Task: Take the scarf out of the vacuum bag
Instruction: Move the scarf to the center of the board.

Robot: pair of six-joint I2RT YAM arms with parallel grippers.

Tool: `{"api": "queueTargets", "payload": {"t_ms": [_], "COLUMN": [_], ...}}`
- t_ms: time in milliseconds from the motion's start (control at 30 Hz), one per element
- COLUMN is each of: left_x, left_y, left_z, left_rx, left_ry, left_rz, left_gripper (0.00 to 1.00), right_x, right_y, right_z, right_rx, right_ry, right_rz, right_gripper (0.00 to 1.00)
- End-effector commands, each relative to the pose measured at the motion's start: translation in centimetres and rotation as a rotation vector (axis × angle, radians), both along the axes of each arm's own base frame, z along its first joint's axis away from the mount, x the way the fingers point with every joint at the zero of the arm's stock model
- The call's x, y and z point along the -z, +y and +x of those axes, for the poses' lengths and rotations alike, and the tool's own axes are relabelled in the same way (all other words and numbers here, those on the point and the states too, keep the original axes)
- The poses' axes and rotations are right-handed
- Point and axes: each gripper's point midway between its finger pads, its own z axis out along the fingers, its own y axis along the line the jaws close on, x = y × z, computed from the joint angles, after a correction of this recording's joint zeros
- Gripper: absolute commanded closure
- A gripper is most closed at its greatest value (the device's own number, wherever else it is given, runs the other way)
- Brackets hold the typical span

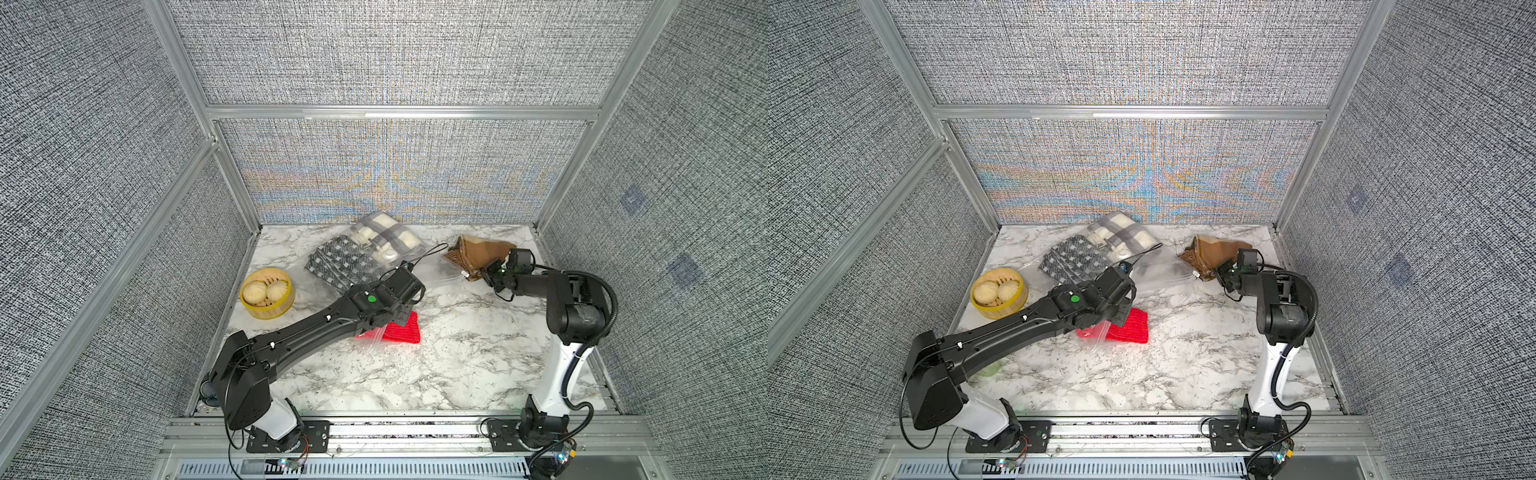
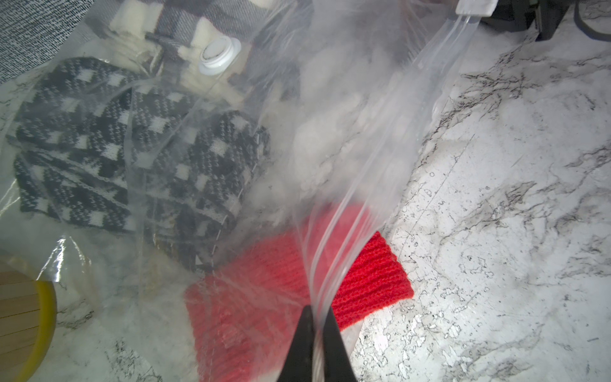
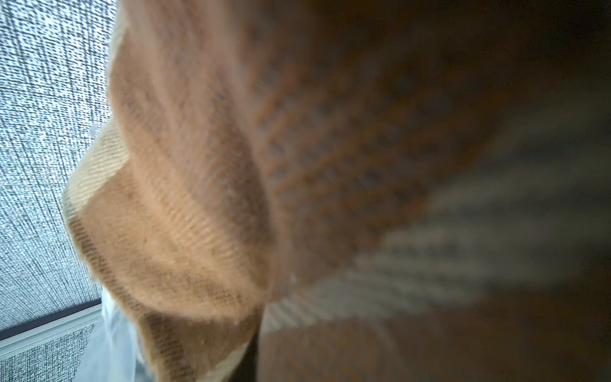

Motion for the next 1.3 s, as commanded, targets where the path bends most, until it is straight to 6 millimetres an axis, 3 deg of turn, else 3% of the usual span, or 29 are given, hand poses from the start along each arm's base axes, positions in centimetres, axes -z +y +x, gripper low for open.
{"api": "queueTargets", "payload": {"t_ms": [0,100,167,400,533,700,1100,1267], "left_x": [-0.6,-0.9,-1.0,-1.0,-1.0,-0.7,-0.8,-1.0], "left_y": [-0.3,-0.2,-0.3,-0.4,-0.4,-0.5,-0.4,-0.3], "left_z": [0.0,0.0,-0.1,-0.2,-0.1,-0.1,0.0,-0.1], "left_rx": [0.003,0.001,0.002,0.008,0.006,0.01,0.007,0.009], "left_ry": [-0.01,-0.014,-0.014,-0.014,-0.016,-0.013,-0.024,-0.026], "left_rz": [-0.028,-0.036,-0.043,-0.048,-0.047,-0.044,-0.046,-0.049], "left_gripper": [0.92,0.92,0.92,0.92,0.92,0.92,0.92,0.92], "right_x": [2.2,2.2,2.1,1.6,1.9,1.0,0.2,-1.1], "right_y": [1.1,2.1,2.6,1.5,-0.2,-2.0,-1.4,-1.3], "right_z": [-0.2,1.2,1.8,2.8,2.1,2.1,4.6,3.7], "right_rx": [0.001,-0.007,-0.013,0.005,0.02,0.013,-0.128,-0.087], "right_ry": [0.094,0.088,0.086,0.091,0.124,0.119,0.158,0.104], "right_rz": [0.039,0.065,0.063,-0.005,-0.057,-0.093,-0.202,-0.179], "right_gripper": [0.71,0.51,0.46,0.44,0.44,0.43,0.37,0.36]}}
